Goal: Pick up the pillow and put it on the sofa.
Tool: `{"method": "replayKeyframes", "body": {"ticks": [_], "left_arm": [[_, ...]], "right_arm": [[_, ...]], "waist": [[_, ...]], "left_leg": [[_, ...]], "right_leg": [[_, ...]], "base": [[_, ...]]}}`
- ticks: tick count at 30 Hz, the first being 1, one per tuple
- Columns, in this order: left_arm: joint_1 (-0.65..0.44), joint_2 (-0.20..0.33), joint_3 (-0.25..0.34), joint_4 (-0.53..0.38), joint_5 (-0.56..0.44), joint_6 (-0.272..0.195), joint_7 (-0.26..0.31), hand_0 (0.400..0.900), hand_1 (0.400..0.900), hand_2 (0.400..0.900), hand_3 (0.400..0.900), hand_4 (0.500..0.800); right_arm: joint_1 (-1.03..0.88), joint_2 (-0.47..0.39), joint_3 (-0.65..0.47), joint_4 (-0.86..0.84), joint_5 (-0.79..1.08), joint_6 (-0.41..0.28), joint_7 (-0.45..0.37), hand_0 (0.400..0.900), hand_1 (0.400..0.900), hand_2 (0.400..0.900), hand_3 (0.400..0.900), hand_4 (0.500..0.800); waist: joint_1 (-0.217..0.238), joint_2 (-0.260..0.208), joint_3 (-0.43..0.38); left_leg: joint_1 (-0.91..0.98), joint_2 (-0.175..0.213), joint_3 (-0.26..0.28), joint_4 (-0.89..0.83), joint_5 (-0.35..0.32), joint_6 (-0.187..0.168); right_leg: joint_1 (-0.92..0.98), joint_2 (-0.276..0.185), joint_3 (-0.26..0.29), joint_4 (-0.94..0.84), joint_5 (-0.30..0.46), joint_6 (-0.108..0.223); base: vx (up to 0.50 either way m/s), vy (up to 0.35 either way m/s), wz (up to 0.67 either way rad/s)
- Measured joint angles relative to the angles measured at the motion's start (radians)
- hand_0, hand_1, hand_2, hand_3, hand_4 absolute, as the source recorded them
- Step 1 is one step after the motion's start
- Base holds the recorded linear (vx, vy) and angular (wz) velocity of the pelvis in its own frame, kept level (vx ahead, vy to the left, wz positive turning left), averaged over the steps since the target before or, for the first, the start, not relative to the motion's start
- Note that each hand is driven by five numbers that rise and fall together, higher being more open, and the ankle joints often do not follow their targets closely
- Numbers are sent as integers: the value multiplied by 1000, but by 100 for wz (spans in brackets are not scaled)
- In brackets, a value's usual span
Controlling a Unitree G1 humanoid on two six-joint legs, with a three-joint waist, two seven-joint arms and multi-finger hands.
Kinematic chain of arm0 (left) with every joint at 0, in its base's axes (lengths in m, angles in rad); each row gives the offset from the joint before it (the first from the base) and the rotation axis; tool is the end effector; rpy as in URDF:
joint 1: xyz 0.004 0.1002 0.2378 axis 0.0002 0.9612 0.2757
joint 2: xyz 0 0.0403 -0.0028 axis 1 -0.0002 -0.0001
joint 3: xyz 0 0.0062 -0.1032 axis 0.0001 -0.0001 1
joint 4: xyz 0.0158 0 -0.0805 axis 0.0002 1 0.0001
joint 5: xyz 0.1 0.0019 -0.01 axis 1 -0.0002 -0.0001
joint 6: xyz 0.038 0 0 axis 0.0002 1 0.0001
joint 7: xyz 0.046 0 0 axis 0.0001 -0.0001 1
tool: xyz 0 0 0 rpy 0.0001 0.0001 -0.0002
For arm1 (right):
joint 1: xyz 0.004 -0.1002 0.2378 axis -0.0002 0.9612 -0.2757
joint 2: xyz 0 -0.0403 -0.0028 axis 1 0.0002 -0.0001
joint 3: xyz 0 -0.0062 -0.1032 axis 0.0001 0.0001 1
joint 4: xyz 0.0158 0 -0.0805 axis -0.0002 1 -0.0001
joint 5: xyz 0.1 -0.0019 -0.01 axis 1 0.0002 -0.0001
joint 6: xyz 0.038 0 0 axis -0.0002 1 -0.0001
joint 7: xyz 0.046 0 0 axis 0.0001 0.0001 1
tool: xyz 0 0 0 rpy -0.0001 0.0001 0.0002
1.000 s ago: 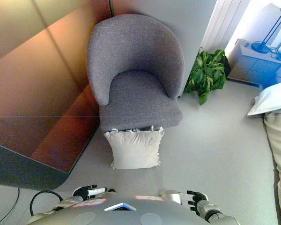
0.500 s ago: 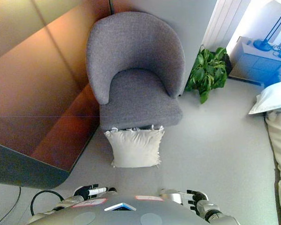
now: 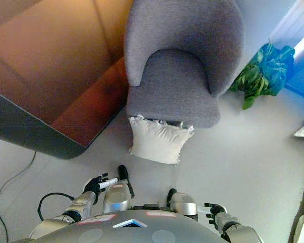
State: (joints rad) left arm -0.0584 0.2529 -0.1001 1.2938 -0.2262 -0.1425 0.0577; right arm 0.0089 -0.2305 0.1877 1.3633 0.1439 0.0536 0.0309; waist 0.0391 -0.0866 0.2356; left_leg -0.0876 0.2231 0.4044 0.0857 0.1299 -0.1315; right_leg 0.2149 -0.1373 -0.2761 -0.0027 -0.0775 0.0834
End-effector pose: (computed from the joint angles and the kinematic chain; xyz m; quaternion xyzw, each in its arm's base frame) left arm 0.0883 0.2329 -0.1098 0.0644 0.5103 0.1199 0.8491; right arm 0.0417 -0.2243 -0.1219 -0.0806 0.6550 -0.0366 0.7505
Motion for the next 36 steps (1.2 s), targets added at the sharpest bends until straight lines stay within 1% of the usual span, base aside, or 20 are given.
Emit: {"method": "replayKeyframes", "body": {"ticks": [2,3,4,5,6,7,9,12,14,16,17,21,25,26,27,28,30,31,34,36], "left_arm": [[4,6,18,-5,1,1,0,900,900,900,900,800],[11,22,19,-11,1,-2,-1,900,900,900,900,800],[16,38,19,-26,2,-2,-2,900,900,900,900,800],[18,50,28,-27,2,-2,-5,900,900,900,900,800],[2,52,27,-27,8,6,-4,900,900,900,900,800],[-5,55,25,-28,16,13,-6,900,900,900,900,800],[-7,54,25,-26,24,26,-12,900,900,900,900,800],[-17,77,-37,-32,35,47,-13,900,900,900,900,800],[-48,94,-71,-35,31,66,-9,900,900,900,900,800],[-72,96,-83,-36,13,76,1,900,900,900,900,800],[-82,91,-84,-38,12,76,7,900,900,900,900,800],[-128,81,-94,-60,-47,64,32,900,900,900,900,800],[-112,120,-65,-81,-66,56,38,900,900,900,900,800],[-82,149,-41,-104,-66,56,38,900,900,900,900,800],[-56,136,-17,-111,-76,57,49,900,900,900,900,800],[-30,121,-16,-114,-76,68,39,900,900,900,900,800],[-18,80,-21,-109,-82,78,21,900,900,900,900,800],[-10,61,-11,-113,-94,74,17,900,900,900,900,800],[-10,41,-23,-112,-94,73,-5,900,900,900,900,800],[-25,45,-28,-113,-94,73,-17,900,900,900,900,800]], "right_arm": [[-12,12,-1,10,1,0,-2,900,900,900,900,800],[-14,23,0,10,7,2,-1,900,900,900,900,800],[-11,29,-1,10,5,3,2,900,900,900,900,800],[-10,29,-6,10,-3,0,2,900,900,900,900,800],[-20,22,-16,13,-4,-2,3,900,900,900,900,800],[-38,21,-28,10,-4,-3,8,900,900,900,900,800],[-62,24,-32,-14,-4,-18,22,900,900,900,900,800],[-66,37,0,-68,0,-25,24,900,900,900,900,800],[-98,40,9,-85,5,-39,23,900,900,900,900,800],[-119,32,11,-110,6,-54,17,900,900,900,900,800],[-121,26,14,-119,3,-61,16,900,900,900,900,800],[-136,14,46,-126,-18,-40,-1,900,900,900,900,800],[-159,13,107,-168,-103,-32,-24,900,900,900,900,800],[-154,17,139,-195,-126,-34,-31,900,900,900,900,800],[-176,-2,148,-211,-154,-36,-56,900,900,900,900,800],[-174,-27,156,-222,-186,-44,-77,900,900,900,900,800],[-178,-98,161,-226,-260,-43,-109,900,900,900,900,800],[-178,-139,162,-222,-280,-41,-126,900,900,900,900,800],[-207,-257,167,-219,-334,-40,-153,900,900,900,900,800],[-241,-298,181,-219,-362,-40,-177,900,900,900,900,800]], "waist": [[23,0,8],[25,-1,5],[36,-23,-8],[53,-55,-36],[46,-48,-38],[45,-63,-45],[46,-37,-41],[45,-25,-62],[49,-12,-55],[42,15,-49],[36,28,-48],[-9,40,-38],[1,42,13],[5,-7,16],[6,29,39],[5,37,34],[-2,52,41],[3,66,44],[6,112,49],[14,120,55]], "left_leg": [[-23,6,-12,101,-63,89],[-38,21,-17,168,-104,94],[-46,15,-13,228,-146,92],[-78,-1,-5,291,-188,95],[-100,-18,-23,327,-219,103],[-91,-37,-17,319,-233,115],[-62,-32,-10,309,-245,127],[-33,-34,-10,257,-252,137],[-38,-21,-27,244,-252,138],[-37,-9,-69,222,-247,125],[-34,-7,-75,211,-242,119],[-115,5,-173,271,-247,85],[-193,130,-287,437,-288,-37],[-190,149,-281,438,-275,-72],[-188,219,-289,421,-260,-79],[-189,240,-292,374,-244,-81],[-188,244,-299,272,-204,-32],[-179,244,-302,241,-179,-30],[-177,236,-321,168,-57,-71],[-183,215,-330,156,-38,-139]], "right_leg": [[-18,-11,-6,144,-70,-8],[-47,-8,-11,313,-141,-17],[-51,-28,-16,327,-171,-32],[-36,-51,26,259,-224,-18],[-9,-58,9,217,-210,45],[-7,-69,3,229,-199,65],[-44,-86,-10,315,-148,61],[-90,-100,-16,370,-74,19],[-126,-105,-43,329,-91,2],[-150,-118,-51,174,-75,20],[-167,-136,-45,120,-48,52],[-264,-248,-13,77,88,96],[-294,-242,14,181,104,87],[-298,-249,15,197,120,130],[-300,-217,-9,259,91,149],[-324,-212,-20,286,70,166],[-354,-212,-23,334,31,149],[-363,-213,-27,359,17,147],[-374,-234,-44,409,-13,155],[-376,-257,-54,417,-15,161]], "base": [[492,160,-11],[470,273,-12],[488,334,-12],[539,349,-11],[415,243,-7],[461,194,-9],[300,52,-7],[133,-160,-3],[50,-306,8],[19,-320,20],[3,-448,36],[60,-603,34],[142,-407,20],[60,-192,34],[52,-202,59],[29,-99,37],[1,-86,51],[-26,-82,63],[-20,-56,45],[-20,-44,26]]}}
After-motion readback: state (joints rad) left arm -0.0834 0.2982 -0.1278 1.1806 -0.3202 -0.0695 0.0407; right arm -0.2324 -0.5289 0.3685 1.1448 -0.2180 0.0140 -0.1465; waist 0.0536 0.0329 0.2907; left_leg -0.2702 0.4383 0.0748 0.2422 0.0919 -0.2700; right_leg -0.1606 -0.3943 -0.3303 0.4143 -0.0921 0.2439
